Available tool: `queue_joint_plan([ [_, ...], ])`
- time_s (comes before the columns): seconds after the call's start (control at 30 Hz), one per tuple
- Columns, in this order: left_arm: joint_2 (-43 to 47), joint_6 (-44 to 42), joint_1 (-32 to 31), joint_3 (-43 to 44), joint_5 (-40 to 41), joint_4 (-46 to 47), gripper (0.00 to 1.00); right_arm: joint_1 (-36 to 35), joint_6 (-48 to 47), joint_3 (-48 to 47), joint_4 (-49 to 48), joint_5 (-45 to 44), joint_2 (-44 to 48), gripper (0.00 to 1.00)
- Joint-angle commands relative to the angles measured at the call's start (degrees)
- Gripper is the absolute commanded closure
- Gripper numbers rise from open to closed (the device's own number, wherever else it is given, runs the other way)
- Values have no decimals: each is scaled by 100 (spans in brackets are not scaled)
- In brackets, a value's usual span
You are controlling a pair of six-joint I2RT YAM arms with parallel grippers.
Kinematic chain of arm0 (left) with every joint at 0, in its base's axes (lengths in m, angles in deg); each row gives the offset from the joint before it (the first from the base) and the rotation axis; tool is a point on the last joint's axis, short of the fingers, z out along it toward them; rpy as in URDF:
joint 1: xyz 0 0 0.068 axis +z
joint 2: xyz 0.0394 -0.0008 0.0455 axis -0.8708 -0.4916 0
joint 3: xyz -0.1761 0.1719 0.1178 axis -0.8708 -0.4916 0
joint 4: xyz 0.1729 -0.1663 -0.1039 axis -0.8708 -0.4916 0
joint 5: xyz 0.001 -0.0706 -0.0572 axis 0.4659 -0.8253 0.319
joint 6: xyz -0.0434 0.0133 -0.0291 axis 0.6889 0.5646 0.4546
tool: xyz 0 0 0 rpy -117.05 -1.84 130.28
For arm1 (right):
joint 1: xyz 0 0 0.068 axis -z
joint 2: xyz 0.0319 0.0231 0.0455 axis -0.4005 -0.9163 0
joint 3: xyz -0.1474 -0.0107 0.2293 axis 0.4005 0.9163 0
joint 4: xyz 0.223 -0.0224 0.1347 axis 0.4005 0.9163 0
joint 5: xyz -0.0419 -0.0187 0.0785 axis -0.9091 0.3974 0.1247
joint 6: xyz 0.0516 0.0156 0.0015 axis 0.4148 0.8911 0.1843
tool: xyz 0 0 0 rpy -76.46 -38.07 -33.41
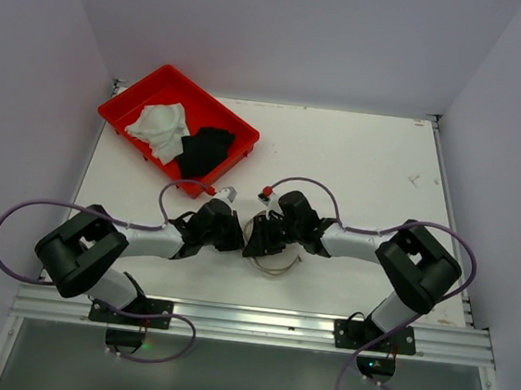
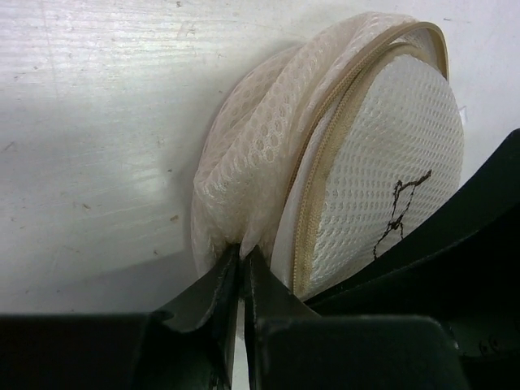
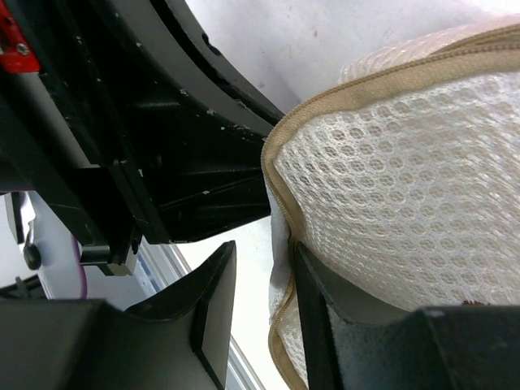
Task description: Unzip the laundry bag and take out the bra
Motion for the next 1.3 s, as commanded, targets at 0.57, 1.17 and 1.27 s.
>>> queue_joint_plan([
  [0.57,2261,-332,591,252,1527,-2814,23,47,-22,-115,-116,243,-271,59],
  [1.17,2666,-1668,1750,2528,1835,-4274,0,1116,-998,-2550,3724,-2781,1979,1],
  [1.27,2701,-1976,2574,2748,1519,-4458,0,2206,-963,-2471,3917,-2860,2514,1],
])
